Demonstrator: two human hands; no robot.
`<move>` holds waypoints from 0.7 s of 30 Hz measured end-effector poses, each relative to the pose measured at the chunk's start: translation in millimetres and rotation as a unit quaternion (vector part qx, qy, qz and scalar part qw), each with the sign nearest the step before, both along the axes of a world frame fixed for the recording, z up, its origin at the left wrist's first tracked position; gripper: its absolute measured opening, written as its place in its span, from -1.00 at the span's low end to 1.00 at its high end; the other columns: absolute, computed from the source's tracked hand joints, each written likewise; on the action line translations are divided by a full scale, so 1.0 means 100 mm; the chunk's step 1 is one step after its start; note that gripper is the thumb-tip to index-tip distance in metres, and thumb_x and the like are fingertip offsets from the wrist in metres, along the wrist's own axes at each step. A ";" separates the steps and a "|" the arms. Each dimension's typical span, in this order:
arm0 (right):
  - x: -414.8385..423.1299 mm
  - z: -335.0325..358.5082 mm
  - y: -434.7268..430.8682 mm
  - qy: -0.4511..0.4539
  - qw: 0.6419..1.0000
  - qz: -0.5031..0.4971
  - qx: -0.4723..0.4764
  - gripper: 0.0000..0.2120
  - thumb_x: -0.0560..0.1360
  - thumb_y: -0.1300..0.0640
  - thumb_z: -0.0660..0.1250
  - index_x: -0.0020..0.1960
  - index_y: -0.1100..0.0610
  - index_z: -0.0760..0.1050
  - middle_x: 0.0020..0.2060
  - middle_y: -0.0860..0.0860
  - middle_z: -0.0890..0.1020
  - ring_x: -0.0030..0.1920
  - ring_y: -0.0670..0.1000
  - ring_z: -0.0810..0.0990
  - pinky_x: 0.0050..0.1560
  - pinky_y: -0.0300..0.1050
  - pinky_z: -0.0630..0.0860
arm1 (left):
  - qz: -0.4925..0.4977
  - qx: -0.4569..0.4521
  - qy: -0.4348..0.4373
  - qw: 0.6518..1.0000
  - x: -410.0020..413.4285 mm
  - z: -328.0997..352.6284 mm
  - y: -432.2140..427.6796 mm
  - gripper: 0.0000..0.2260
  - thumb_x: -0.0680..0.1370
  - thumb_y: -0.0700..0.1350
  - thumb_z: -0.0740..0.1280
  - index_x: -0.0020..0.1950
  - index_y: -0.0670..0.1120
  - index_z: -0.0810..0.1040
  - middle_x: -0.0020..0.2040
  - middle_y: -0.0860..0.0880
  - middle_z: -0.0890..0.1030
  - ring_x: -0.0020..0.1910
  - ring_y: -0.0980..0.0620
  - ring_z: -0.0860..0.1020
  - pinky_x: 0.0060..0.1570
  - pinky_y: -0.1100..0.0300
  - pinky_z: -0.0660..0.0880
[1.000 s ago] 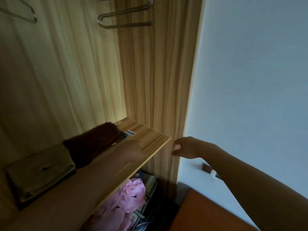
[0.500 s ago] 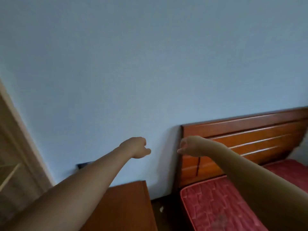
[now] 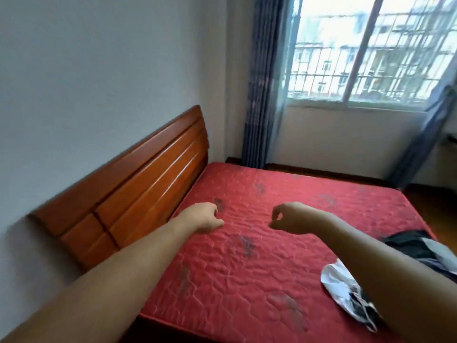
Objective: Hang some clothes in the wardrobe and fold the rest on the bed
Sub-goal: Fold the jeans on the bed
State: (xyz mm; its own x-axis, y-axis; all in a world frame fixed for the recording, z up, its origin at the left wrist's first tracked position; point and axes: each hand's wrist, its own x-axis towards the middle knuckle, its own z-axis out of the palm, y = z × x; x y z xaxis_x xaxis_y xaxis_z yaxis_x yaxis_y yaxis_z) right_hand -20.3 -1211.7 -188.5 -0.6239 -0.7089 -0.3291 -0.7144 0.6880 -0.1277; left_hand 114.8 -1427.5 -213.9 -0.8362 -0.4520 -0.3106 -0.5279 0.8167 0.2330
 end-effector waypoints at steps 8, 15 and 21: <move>-0.45 -0.13 1.91 -0.030 0.981 -0.189 -0.015 -0.71 0.57 -0.12 0.35 0.07 0.09 0.60 0.00 0.04 0.66 -0.02 0.06 0.61 -0.11 -0.12 0.47 | -0.203 -0.001 -0.022 0.979 -1.10 -0.14 1.71 -0.52 0.57 0.14 0.30 0.43 -0.06 0.49 0.38 -0.07 0.54 0.33 -0.11 0.51 0.31 0.02 0.47; -0.85 -0.18 3.24 -0.026 0.965 -0.257 -0.040 -0.72 0.55 -0.13 0.34 0.08 0.07 0.56 -0.06 0.00 0.63 -0.05 0.04 0.60 -0.13 -0.09 0.46 | -0.283 -0.018 -0.012 0.959 -1.86 -0.16 3.00 -0.56 0.61 0.08 0.27 0.43 -0.10 0.49 0.38 -0.10 0.53 0.31 -0.13 0.51 0.28 0.03 0.48; -1.42 -0.30 4.33 -0.030 0.956 -0.288 -0.036 -0.60 0.51 -0.15 0.34 0.24 0.05 0.52 0.09 0.03 0.64 0.04 0.06 0.61 0.13 0.01 0.57 | -0.314 -0.007 -0.017 0.949 -2.54 -0.27 4.10 -0.57 0.62 0.08 0.27 0.42 -0.11 0.49 0.37 -0.11 0.55 0.31 -0.14 0.51 0.28 0.02 0.48</move>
